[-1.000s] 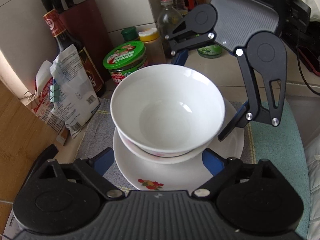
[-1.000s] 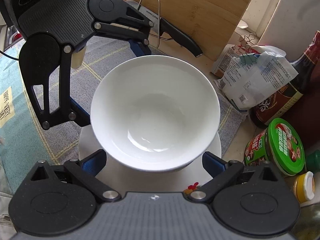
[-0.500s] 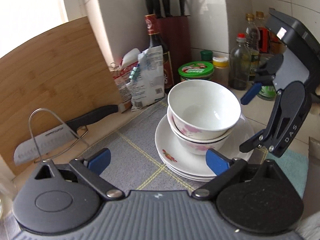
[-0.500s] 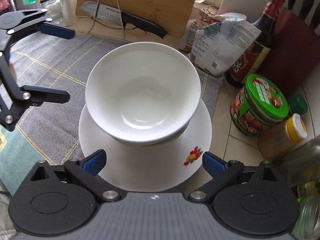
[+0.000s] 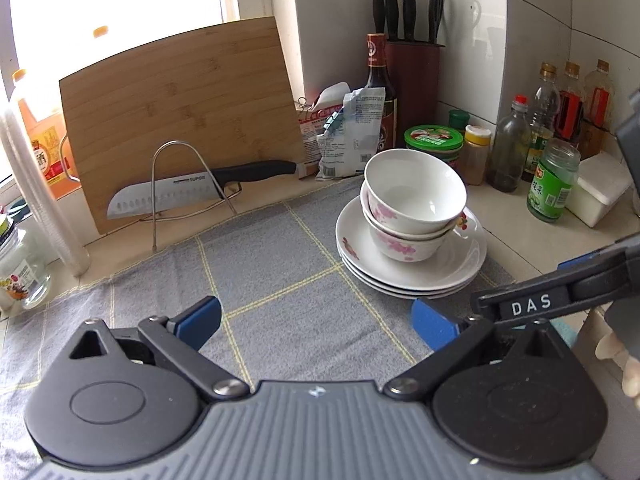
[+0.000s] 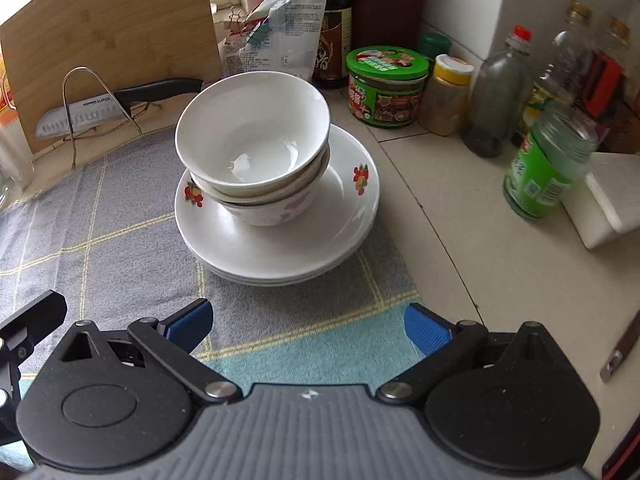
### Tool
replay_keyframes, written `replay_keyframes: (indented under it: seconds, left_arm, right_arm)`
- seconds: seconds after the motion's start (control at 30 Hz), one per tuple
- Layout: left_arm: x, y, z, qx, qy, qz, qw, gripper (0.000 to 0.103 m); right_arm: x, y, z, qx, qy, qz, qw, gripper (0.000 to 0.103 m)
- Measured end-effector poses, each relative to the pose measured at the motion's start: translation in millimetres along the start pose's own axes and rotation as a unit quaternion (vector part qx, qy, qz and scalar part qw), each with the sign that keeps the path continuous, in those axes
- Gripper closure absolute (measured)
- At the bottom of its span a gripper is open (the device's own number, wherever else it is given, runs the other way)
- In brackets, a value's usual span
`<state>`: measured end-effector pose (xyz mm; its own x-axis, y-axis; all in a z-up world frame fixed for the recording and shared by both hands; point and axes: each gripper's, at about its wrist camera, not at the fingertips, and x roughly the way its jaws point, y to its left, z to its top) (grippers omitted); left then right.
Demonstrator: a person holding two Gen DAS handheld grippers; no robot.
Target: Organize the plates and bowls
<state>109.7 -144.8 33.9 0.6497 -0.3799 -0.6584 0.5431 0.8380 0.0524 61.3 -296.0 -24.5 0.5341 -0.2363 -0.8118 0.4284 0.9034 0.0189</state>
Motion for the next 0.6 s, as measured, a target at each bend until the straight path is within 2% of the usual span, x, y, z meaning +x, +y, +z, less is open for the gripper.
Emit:
replay_keyframes:
  seconds: [0.27, 0.6]
  left_arm:
    - [-26, 14, -12, -0.033, 0.014, 0.004, 0.9993, 0.002]
    - [-36, 22, -16, -0.042, 0.017, 0.021, 0.9987, 0.002]
  right_arm:
    - [-54, 16, -30, 0.004, -0.042, -0.011, 0.999, 0.0]
    - [-69, 26, -35, 0.007, -0.057, -0.006, 0.998, 0.0]
